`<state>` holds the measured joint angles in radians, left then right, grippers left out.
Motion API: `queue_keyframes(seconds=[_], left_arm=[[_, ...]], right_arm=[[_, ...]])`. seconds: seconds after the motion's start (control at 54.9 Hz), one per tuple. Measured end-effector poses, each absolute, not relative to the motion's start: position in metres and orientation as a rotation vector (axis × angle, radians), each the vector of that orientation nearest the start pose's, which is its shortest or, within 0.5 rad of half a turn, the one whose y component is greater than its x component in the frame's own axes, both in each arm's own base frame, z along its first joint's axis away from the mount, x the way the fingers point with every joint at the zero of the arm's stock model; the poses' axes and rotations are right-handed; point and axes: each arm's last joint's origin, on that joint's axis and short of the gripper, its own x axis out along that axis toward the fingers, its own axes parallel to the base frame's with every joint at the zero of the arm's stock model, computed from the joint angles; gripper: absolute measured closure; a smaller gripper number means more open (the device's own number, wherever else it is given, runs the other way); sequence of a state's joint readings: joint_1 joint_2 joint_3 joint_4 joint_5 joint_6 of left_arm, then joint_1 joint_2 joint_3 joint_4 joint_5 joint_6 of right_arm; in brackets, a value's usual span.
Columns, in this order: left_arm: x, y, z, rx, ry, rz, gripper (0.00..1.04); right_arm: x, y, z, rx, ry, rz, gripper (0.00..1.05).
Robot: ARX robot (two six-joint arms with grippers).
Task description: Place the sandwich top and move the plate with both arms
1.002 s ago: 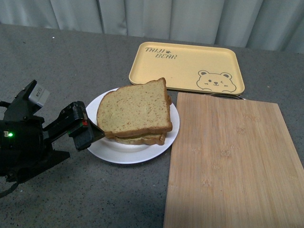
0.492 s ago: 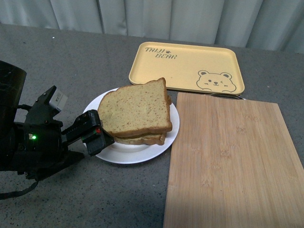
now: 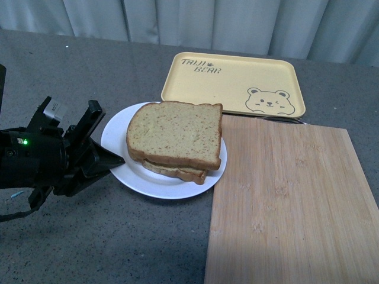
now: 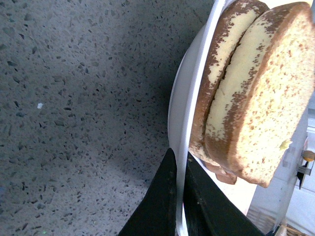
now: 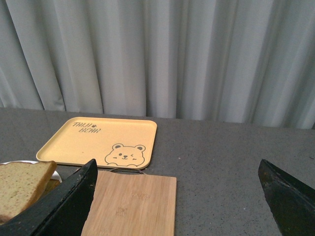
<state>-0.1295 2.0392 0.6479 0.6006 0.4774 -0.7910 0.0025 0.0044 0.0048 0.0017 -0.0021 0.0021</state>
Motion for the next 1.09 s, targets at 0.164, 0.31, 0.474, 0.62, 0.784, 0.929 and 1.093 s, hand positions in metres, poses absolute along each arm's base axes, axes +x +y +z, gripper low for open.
queue_keyframes(seconds=[0.164,0.31,0.474,0.62,0.784,0.929,1.093], left_arm=[[0.295,-0.048,0.049,-0.98,0.965,-0.28,1.01],[0.296,-0.047,0.065,-1.081,0.909,-0.349,1.01],[0.311,-0.054,0.081,-1.125,0.862,-0.378,1.01],[0.354,-0.081,0.088,-1.151,0.843,-0.363,1.01],[0.389,-0.104,0.081,-1.168,0.866,-0.304,1.01],[0.417,-0.126,0.075,-1.19,0.884,-0.282,1.01],[0.444,-0.149,0.071,-1.19,0.892,-0.275,1.01]], right_arm=[[0.098,0.0,0.165,0.002,-0.002,0.004,0.09],[0.098,0.0,0.165,0.002,-0.002,0.005,0.09],[0.098,0.0,0.165,0.002,-0.002,0.005,0.09],[0.098,0.0,0.165,0.002,-0.002,0.005,0.09],[0.098,0.0,0.165,0.002,-0.002,0.004,0.09],[0.098,0.0,0.165,0.002,-0.002,0.005,0.09],[0.098,0.0,0.165,0.002,-0.002,0.004,0.09]])
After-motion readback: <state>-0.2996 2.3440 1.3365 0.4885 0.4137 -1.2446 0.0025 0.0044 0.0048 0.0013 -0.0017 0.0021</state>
